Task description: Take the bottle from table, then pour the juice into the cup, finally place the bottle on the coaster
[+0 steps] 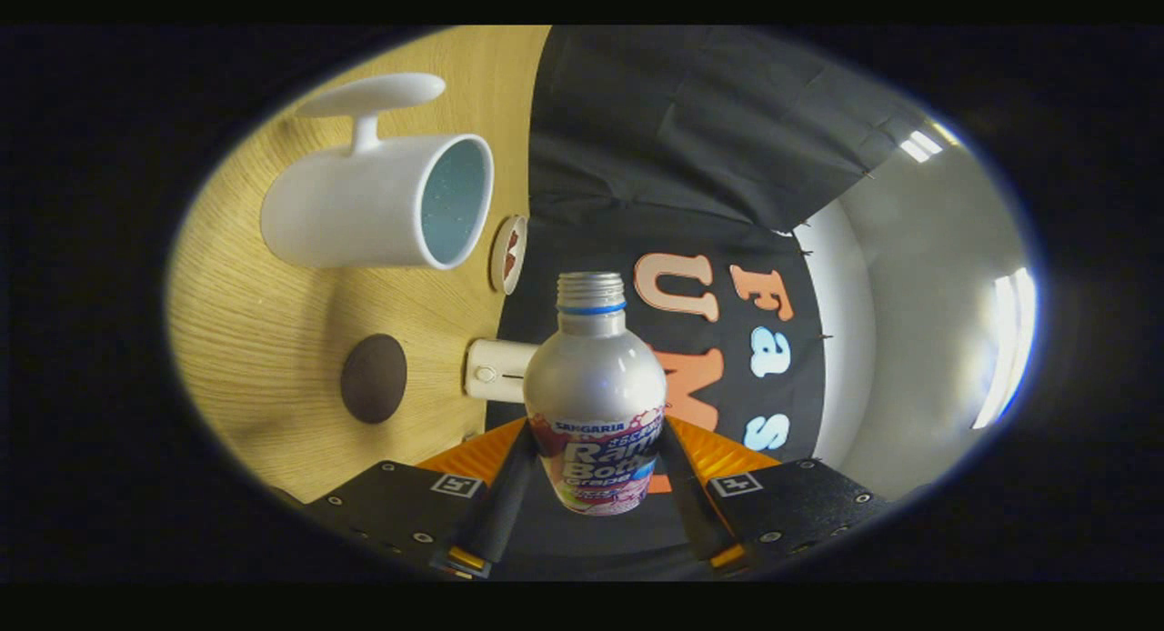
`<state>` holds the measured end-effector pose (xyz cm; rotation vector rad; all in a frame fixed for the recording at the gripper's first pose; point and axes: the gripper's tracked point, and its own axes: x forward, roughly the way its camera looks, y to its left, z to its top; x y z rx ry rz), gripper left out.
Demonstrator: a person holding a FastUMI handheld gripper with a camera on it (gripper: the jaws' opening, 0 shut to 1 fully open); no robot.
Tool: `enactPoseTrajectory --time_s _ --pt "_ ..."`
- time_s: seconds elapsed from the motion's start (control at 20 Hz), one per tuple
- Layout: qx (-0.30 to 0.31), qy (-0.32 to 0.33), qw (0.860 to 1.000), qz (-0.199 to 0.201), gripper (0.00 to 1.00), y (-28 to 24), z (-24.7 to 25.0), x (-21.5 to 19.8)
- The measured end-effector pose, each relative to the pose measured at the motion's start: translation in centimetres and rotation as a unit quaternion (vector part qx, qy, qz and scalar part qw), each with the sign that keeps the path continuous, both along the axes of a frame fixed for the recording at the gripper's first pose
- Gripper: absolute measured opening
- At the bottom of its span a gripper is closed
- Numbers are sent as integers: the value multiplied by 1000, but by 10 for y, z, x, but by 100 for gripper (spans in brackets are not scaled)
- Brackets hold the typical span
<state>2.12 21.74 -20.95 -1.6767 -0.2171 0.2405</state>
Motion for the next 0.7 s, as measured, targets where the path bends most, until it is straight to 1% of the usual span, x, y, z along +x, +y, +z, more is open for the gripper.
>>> enactPoseTrajectory --time_s 0.3,0.7 --pt "-21 -2 1000 9 76 5 0 -6" --pt "-32 -6 999 19 76 6 -2 -9"
